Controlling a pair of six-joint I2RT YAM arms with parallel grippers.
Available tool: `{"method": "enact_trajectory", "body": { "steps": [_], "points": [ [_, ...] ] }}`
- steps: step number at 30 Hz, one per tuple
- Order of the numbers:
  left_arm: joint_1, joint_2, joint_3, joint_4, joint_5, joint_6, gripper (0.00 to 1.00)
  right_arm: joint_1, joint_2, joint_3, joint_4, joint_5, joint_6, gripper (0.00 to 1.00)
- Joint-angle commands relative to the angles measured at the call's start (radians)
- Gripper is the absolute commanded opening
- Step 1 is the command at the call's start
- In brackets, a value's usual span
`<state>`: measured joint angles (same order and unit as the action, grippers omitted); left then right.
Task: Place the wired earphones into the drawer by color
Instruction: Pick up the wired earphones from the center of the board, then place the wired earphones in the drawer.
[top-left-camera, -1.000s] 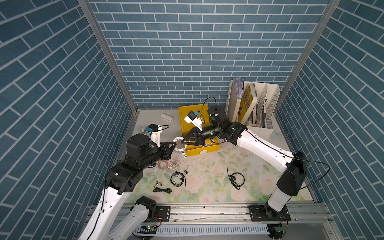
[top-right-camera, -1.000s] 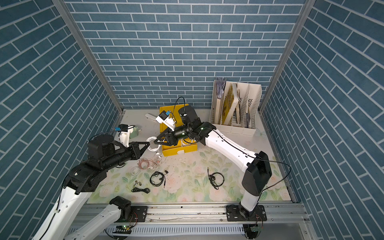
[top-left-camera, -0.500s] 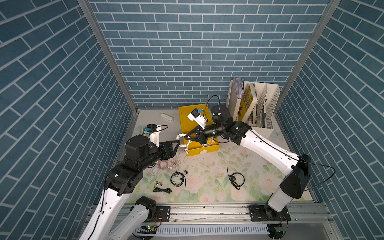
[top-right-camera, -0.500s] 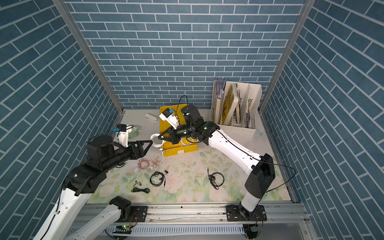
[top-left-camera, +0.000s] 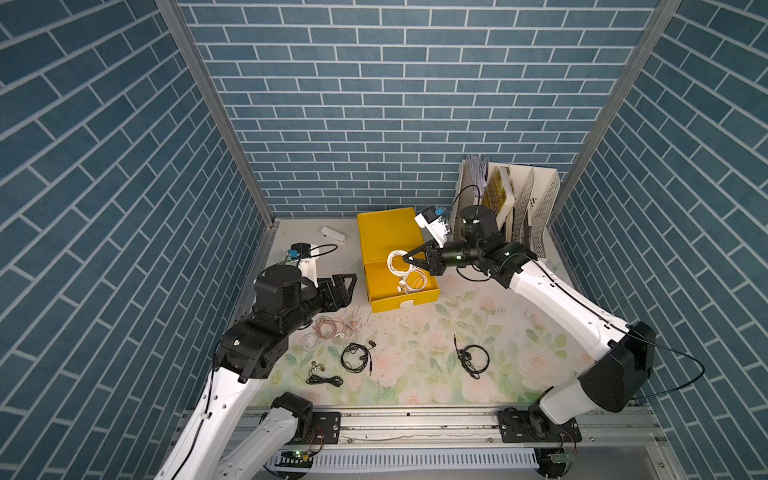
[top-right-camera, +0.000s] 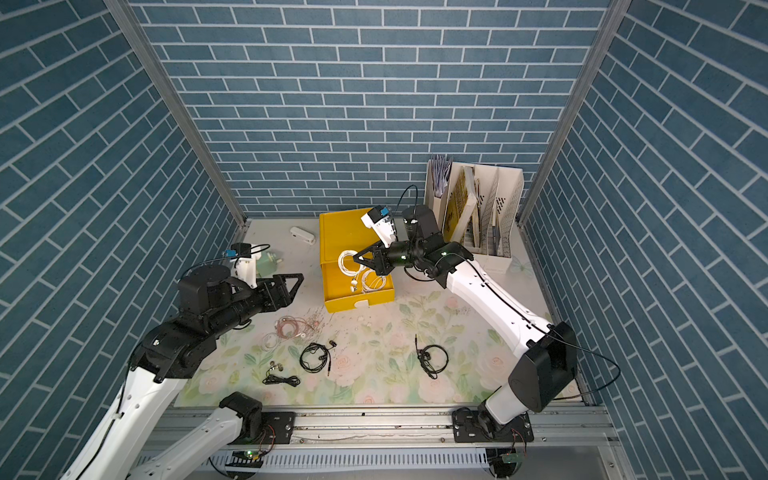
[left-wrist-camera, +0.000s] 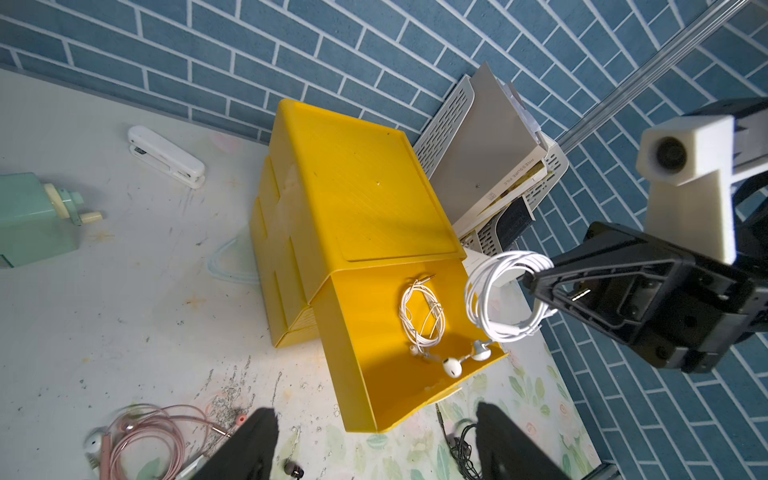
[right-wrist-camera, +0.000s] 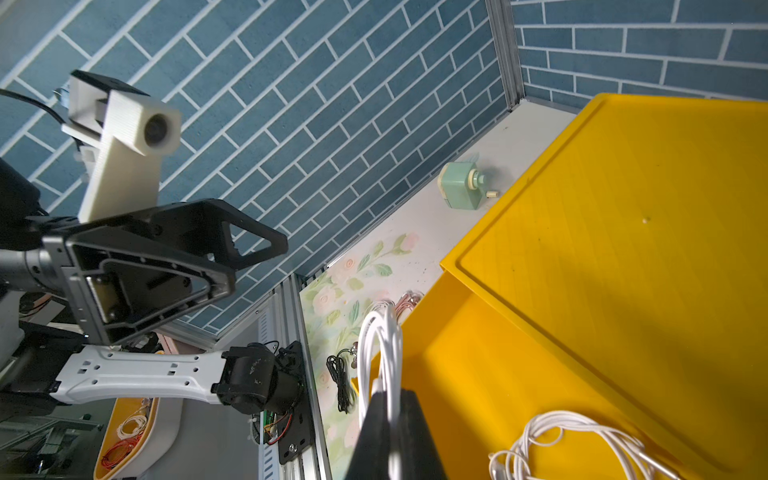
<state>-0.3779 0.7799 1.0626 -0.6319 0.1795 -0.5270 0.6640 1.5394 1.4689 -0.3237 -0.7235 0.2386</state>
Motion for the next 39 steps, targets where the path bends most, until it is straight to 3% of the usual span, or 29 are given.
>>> {"method": "enact_trajectory", "body": {
  "steps": [1,19,24,39],
  "points": [
    [0.004,-0.009,-0.011,0.005,-0.027,0.012,0.80,-0.019,0.012,-0.014,0.047,-0.014,0.007,0.00],
    [0.004,-0.035,-0.071,-0.015,-0.082,0.015,0.81,-0.057,0.042,-0.132,0.061,0.079,-0.040,0.00],
    [0.004,-0.019,-0.078,-0.063,-0.164,-0.011,0.88,-0.059,0.048,-0.149,0.048,0.099,-0.056,0.07],
    [0.008,0.047,-0.158,-0.101,-0.299,-0.159,0.91,-0.082,0.052,-0.157,0.007,0.122,-0.046,0.30]
  ]
}}
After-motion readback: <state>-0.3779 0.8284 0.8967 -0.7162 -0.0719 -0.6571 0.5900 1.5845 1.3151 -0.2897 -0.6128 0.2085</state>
